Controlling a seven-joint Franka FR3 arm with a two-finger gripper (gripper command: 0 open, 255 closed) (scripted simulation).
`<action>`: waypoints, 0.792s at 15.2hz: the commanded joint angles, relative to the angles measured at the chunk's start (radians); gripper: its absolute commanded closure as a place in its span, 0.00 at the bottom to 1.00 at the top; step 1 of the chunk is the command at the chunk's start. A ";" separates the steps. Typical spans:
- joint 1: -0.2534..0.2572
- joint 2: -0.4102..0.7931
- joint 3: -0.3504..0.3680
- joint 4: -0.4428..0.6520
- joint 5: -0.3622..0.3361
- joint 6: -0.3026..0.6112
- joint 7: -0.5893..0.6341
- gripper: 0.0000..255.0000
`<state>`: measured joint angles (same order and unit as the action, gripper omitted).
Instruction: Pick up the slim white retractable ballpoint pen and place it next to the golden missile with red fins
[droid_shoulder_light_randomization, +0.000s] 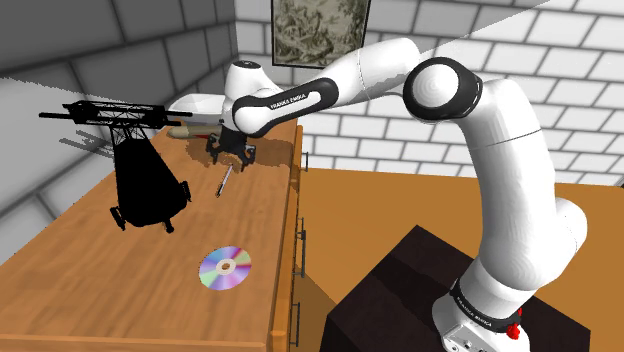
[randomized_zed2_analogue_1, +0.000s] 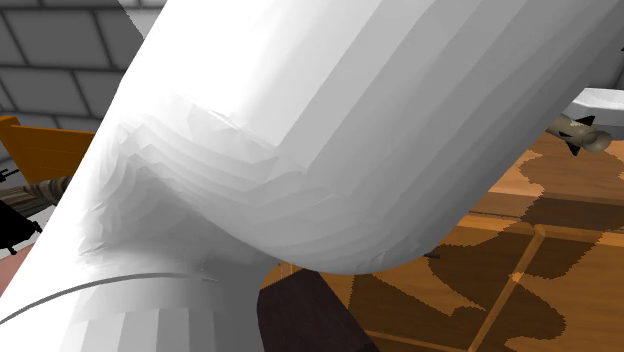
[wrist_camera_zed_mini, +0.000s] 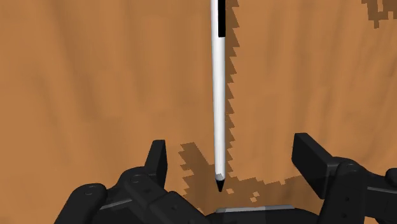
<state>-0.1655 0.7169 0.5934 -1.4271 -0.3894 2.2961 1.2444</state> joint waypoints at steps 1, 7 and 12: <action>0.000 0.000 0.000 0.000 0.000 0.000 0.000 0.00; -0.042 -0.090 0.037 -0.026 0.042 -0.062 -0.020 0.00; -0.042 -0.090 0.037 -0.025 0.042 -0.062 -0.020 0.00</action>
<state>-0.2070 0.6272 0.6299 -1.4521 -0.3471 2.2344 1.2244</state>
